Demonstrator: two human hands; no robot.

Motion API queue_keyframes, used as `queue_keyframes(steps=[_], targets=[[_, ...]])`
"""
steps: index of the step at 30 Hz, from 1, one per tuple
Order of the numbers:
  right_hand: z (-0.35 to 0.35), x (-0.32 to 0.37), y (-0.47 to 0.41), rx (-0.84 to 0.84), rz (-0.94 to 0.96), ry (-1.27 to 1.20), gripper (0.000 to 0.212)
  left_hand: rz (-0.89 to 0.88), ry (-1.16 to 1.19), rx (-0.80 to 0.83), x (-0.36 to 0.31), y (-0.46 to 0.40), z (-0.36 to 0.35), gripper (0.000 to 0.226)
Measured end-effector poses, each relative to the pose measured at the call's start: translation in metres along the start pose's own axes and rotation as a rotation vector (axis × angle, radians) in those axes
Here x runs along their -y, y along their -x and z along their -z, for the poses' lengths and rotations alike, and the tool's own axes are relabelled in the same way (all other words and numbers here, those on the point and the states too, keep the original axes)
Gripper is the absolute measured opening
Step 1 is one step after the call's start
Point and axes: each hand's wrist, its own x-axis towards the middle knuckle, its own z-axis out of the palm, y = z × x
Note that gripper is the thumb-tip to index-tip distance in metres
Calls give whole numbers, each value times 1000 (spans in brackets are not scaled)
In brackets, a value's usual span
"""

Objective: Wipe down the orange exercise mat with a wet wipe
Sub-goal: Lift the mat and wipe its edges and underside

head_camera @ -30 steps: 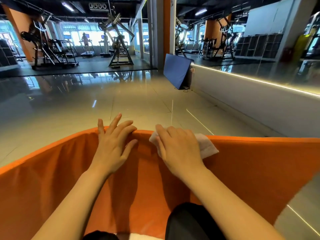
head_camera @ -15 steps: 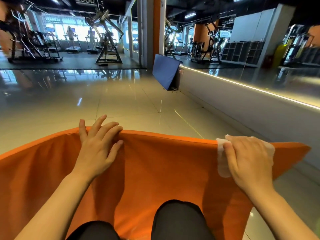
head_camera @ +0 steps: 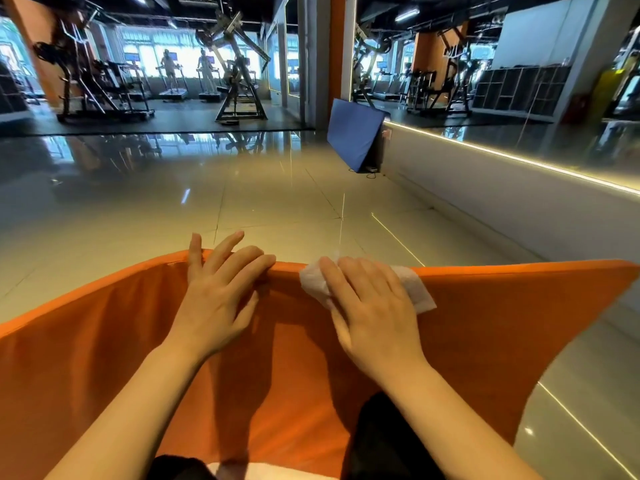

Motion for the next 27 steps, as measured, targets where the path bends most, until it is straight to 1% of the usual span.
queue_keyframes(steps=[3, 8, 10, 13, 14, 17, 20, 22, 24, 27], targets=[[9, -42, 18, -29, -25, 65, 45, 39, 29, -30, -4, -1, -2, 37], [31, -117, 41, 20, -205, 132, 45, 42, 62, -69, -6, -1, -2, 34], [33, -120, 44, 23, -272, 94, 50, 45, 67, -95, -7, -1, -5, 31], [24, -87, 35, -20, -364, 24, 55, 62, 69, -115, -7, -2, -6, 30], [17, -69, 28, -24, -345, 2, 54, 67, 74, -119, -7, -2, -5, 29], [-6, -2, -2, -53, -187, -112, 47, 63, 90, -117, -9, -2, -3, 27], [-18, 49, -25, -34, -81, -145, 45, 46, 117, -97, -3, 0, 1, 27], [-19, 45, -30, -42, -15, -150, 43, 41, 127, -79, 2, 1, 4, 28], [-17, 17, -22, -73, 38, -127, 41, 31, 129, -69, 3, 1, 3, 28], [-8, -45, 5, -97, 5, -24, 39, 23, 139, -87, -4, 1, -2, 26]])
